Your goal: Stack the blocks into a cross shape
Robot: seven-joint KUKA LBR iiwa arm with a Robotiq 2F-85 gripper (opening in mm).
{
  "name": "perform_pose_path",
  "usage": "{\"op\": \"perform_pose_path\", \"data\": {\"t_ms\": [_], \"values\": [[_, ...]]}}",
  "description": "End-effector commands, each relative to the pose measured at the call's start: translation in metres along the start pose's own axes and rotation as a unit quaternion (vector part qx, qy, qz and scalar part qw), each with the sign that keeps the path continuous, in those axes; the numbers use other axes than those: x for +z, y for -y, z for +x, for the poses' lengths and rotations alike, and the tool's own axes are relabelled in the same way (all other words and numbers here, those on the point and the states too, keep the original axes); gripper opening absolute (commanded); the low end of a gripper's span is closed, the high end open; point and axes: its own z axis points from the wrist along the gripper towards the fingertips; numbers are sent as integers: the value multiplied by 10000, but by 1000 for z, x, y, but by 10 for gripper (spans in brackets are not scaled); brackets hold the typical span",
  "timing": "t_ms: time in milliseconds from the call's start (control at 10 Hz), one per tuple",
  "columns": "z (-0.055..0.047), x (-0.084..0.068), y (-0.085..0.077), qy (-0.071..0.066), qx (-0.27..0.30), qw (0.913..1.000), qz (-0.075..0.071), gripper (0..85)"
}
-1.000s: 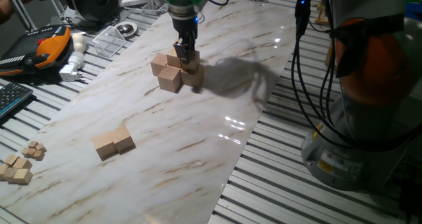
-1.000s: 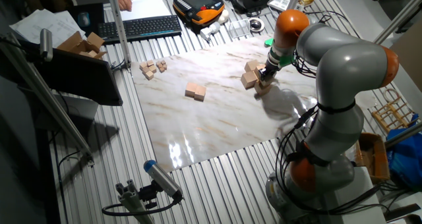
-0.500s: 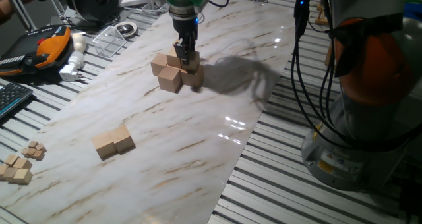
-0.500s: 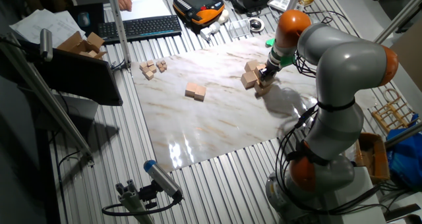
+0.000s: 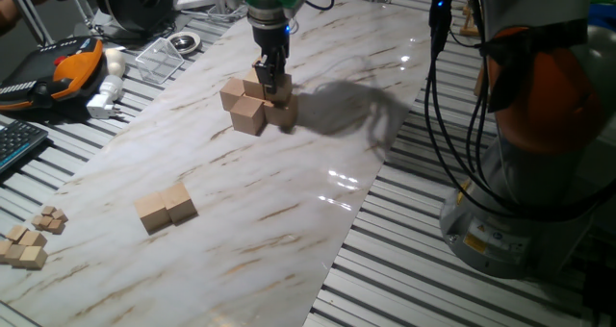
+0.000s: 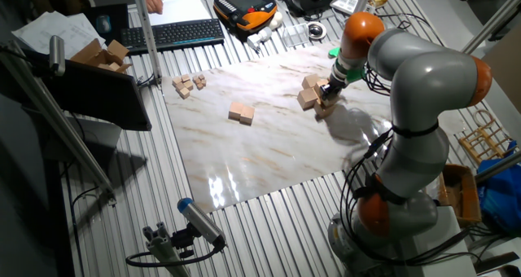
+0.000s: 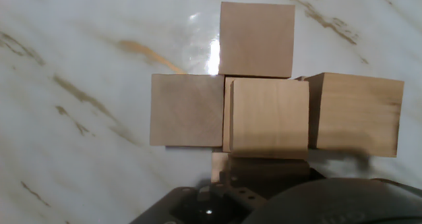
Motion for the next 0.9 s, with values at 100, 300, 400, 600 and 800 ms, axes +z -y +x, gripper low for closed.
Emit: {"op": "perform_pose_path", "data": {"t_ms": [100, 300, 400, 600, 800], "values": [[-1, -1, -2, -10, 200, 9998, -52, 0], [-1, -1, -3, 33, 338, 9994, -11, 0], [-2, -1, -4, 39, 368, 9993, 13, 0], [-2, -1, -6, 60, 398, 9992, 52, 0], [-1, 0, -7, 19, 291, 9995, 89, 0]]}}
